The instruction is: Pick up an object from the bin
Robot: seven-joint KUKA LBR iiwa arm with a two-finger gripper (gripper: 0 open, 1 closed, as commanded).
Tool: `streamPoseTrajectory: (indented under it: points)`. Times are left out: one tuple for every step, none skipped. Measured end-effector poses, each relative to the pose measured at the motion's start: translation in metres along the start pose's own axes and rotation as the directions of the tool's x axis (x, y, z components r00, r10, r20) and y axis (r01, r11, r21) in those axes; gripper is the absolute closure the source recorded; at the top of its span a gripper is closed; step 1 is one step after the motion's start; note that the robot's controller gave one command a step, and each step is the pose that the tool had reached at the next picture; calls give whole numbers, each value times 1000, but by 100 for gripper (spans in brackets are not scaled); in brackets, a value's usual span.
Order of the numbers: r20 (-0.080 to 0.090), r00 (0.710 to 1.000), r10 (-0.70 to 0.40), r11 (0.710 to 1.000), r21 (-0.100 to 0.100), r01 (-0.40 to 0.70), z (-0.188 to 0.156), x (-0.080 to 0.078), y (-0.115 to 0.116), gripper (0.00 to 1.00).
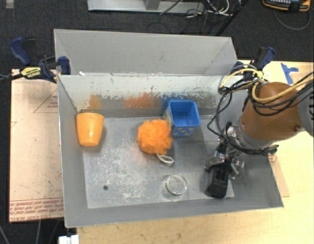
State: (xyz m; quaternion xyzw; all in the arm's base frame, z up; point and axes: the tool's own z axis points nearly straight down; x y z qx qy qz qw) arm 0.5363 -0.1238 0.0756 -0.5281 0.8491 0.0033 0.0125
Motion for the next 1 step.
streamPoseTrajectory:
  points:
    - [0,1000,-3,1000,1,3,-9,-1,0,100]
